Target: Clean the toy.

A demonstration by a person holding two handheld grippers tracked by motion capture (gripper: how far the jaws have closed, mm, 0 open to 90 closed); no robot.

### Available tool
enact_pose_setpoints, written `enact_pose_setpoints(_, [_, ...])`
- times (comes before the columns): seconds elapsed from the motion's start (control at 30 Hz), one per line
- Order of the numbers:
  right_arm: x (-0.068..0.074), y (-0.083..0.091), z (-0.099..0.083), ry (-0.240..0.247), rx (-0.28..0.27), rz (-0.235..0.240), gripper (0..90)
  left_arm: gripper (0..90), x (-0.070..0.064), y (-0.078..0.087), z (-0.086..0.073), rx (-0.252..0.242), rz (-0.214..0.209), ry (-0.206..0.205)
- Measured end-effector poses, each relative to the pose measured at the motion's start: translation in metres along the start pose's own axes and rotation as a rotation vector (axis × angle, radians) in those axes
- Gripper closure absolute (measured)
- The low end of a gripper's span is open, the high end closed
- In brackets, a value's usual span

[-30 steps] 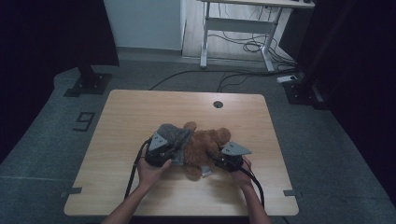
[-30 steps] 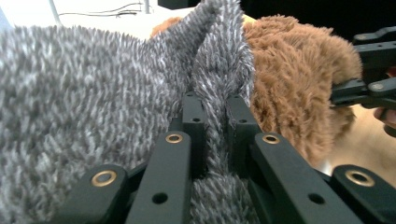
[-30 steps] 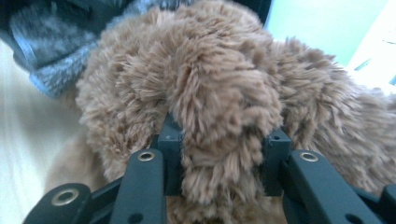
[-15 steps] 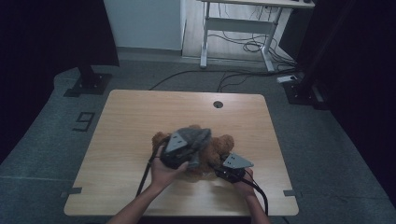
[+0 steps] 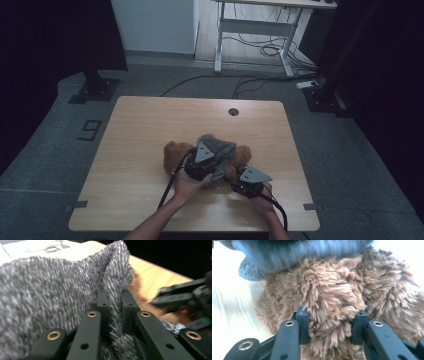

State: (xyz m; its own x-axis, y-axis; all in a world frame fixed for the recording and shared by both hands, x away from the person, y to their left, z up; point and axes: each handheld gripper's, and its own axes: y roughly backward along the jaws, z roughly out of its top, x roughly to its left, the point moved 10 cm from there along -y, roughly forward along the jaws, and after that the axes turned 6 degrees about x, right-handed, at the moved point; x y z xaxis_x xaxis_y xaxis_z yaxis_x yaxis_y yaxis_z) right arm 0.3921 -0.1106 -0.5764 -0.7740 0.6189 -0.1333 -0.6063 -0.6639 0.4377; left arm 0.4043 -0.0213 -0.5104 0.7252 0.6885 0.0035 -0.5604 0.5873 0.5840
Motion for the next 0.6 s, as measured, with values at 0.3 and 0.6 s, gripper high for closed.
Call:
enact_pose_setpoints(0.3, [-0.001, 0.000, 0.000, -0.023, -0.012, 0.010, 60.9, 80.3, 0.075, 0.051, -0.035, -0.044, 0.069, 0.139])
enact_pose_setpoints(0.6, [-0.002, 0.000, 0.000, -0.034, -0.016, 0.015, 60.9, 80.1, 0.136, 0.063, -0.091, 0.044, 0.136, 0.298])
